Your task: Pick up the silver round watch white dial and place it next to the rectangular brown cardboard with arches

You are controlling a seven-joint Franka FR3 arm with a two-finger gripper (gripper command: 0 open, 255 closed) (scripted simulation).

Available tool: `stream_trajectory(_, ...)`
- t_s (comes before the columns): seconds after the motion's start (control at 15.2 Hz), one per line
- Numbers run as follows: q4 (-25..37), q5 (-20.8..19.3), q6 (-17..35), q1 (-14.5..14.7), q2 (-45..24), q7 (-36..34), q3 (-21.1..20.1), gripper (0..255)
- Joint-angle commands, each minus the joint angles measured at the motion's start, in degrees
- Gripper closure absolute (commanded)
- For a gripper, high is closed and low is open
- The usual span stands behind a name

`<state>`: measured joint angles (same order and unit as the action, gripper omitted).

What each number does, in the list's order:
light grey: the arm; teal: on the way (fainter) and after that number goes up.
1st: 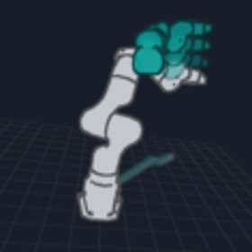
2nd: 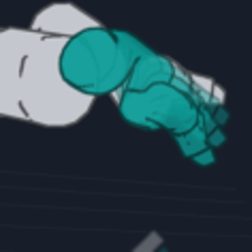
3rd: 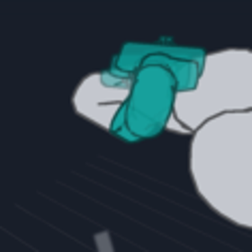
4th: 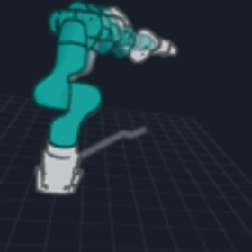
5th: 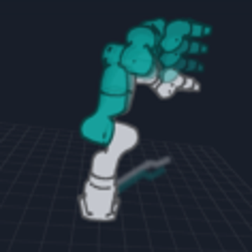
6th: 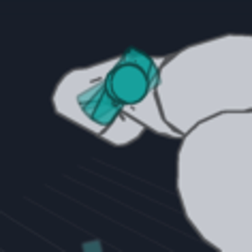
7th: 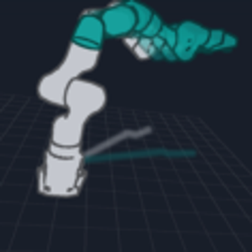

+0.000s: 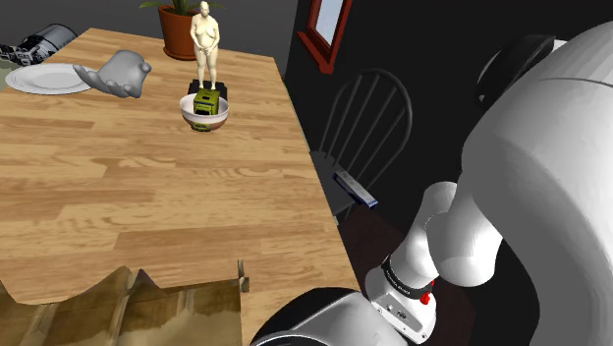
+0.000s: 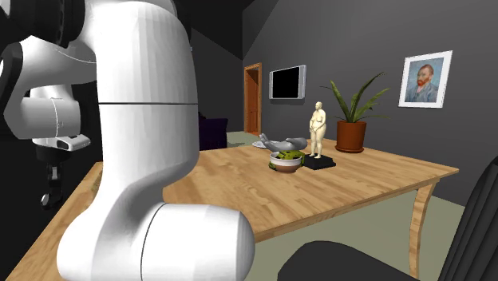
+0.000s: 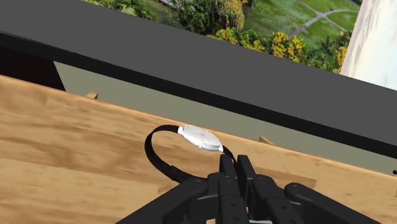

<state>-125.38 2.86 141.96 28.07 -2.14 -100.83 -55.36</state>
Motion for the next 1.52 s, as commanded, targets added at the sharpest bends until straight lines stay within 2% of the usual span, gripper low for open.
stream_trajectory(0.0,-0.9,-1.5,1.6,0.2,-1.2,-1.0,0.1,255)
stream_trajectory(0.33,-2.4,-6.6,5.3,1.4,-4.8,-4.3,1.2,255)
stream_trajectory(0.86,-2.5,-6.7,5.4,1.5,-5.0,-4.4,1.3,255)
stream_trajectory(0.92,-2.5,-6.7,5.4,1.5,-5.0,-4.4,1.3,0)
stream_trajectory(1.25,-2.5,-6.8,5.4,1.5,-5.0,-4.5,1.3,0)
stream_trajectory(1.45,-2.2,4.4,0.2,-1.7,3.2,3.4,-1.1,0)
